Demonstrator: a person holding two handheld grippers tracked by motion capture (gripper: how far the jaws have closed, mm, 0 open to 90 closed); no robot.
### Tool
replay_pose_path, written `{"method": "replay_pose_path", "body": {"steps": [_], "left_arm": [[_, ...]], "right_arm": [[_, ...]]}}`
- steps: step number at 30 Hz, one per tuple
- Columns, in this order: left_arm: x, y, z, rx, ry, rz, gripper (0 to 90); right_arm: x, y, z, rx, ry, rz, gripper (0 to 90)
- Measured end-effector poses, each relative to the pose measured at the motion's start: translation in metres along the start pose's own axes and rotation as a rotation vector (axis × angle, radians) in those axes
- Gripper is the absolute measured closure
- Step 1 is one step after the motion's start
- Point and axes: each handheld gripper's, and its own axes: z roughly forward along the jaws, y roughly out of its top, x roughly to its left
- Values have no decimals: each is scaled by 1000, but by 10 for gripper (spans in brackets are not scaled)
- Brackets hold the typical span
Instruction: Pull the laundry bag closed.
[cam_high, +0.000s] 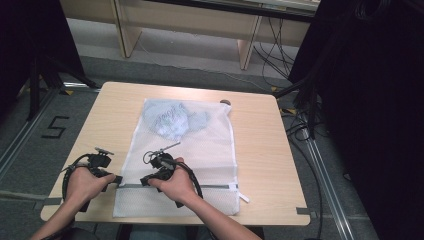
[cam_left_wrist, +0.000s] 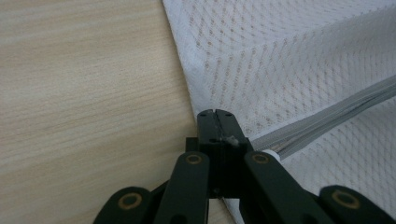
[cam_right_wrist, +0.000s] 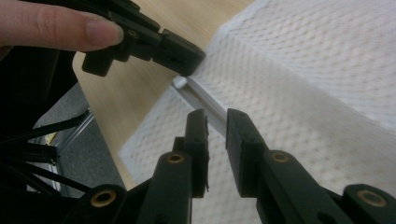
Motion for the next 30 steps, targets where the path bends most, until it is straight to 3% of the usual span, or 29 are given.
{"method": "replay_pose_path", "body": {"steps": [9, 16, 20, 22, 23, 28, 29, 30], "left_arm": [[2, 0, 0, 18, -6, -27, 897], [2, 0, 0, 17, -12, -41, 898], [3, 0, 0, 20, -20, -49, 898], [3, 0, 0, 20, -23, -56, 898], [3, 0, 0, 21, -22, -55, 898], [3, 0, 0, 19, -24, -62, 898], [3, 0, 0, 17, -23, -63, 898], [3, 0, 0, 17, -23, -63, 898]], "right_arm": [[9, 10, 22, 23, 43, -10, 790], [12, 20, 43, 44, 61, 13, 784], [14, 21, 46, 56, 67, 48, 779], [11, 22, 50, 60, 81, 23, 775], [12, 22, 51, 63, 86, 47, 774], [12, 23, 57, 67, 79, 33, 773], [15, 24, 58, 76, 90, 61, 774], [13, 24, 59, 72, 89, 47, 775]]}}
